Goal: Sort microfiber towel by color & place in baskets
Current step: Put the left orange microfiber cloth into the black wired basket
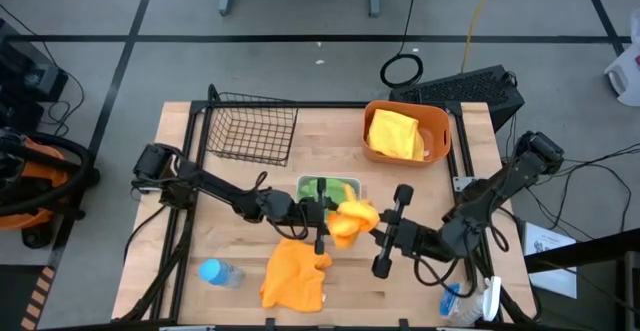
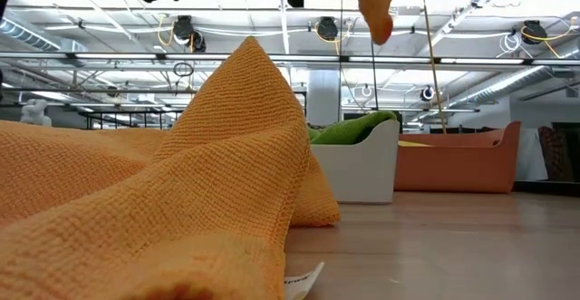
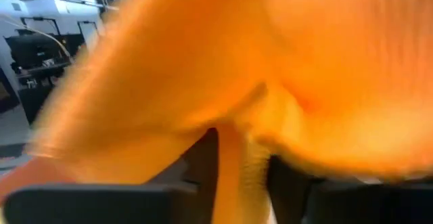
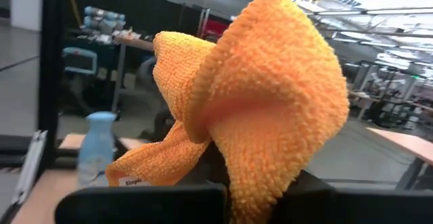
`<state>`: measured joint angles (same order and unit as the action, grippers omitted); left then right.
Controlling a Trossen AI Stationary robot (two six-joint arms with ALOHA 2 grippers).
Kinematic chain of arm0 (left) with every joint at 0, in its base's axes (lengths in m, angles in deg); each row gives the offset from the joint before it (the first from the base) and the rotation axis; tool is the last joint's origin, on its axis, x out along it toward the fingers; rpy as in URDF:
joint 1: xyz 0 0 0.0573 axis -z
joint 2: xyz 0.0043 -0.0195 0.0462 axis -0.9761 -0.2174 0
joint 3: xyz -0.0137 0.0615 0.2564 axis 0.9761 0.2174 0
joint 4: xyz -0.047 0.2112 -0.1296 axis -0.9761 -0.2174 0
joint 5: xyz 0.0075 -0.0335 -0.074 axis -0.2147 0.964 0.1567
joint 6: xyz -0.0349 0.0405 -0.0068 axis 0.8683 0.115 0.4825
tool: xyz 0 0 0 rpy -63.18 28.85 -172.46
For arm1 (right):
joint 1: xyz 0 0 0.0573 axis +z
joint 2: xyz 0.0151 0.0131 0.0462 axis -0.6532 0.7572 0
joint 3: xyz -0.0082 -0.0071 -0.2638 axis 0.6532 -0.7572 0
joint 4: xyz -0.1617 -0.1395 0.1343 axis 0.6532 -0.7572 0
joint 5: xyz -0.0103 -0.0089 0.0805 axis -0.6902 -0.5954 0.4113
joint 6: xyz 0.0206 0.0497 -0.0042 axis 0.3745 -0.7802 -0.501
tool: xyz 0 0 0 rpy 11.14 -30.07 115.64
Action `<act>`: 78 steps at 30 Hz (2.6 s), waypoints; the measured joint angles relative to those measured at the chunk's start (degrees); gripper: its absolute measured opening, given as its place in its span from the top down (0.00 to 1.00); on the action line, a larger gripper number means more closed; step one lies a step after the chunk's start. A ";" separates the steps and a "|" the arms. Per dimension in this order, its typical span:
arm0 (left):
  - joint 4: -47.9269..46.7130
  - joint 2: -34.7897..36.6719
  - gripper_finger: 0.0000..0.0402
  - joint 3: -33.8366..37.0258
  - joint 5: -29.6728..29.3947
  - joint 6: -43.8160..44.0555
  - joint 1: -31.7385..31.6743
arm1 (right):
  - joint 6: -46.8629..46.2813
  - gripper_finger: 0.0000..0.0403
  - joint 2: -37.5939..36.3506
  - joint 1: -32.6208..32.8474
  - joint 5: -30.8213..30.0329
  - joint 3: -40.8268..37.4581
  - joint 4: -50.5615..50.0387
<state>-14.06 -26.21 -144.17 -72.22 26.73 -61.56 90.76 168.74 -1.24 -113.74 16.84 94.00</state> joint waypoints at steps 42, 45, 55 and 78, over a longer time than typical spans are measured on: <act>0.66 5.07 0.20 0.11 -2.79 -5.08 6.44 | -17.59 0.96 2.20 -0.78 -2.88 0.00 -16.93; 2.72 5.07 0.18 0.11 -9.75 -8.04 6.49 | -17.57 0.96 2.19 -1.67 -2.68 0.00 -17.30; 3.54 5.09 0.23 0.09 -11.04 -16.66 6.83 | -17.76 0.96 2.21 -2.86 3.48 0.00 -16.87; -13.40 12.97 0.94 0.09 -16.48 -23.01 8.22 | -30.18 0.40 2.23 0.51 -1.01 -0.02 -23.34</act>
<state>-27.46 -13.23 -144.08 -88.70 3.72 -53.34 60.58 170.97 -0.73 -114.75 16.81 70.65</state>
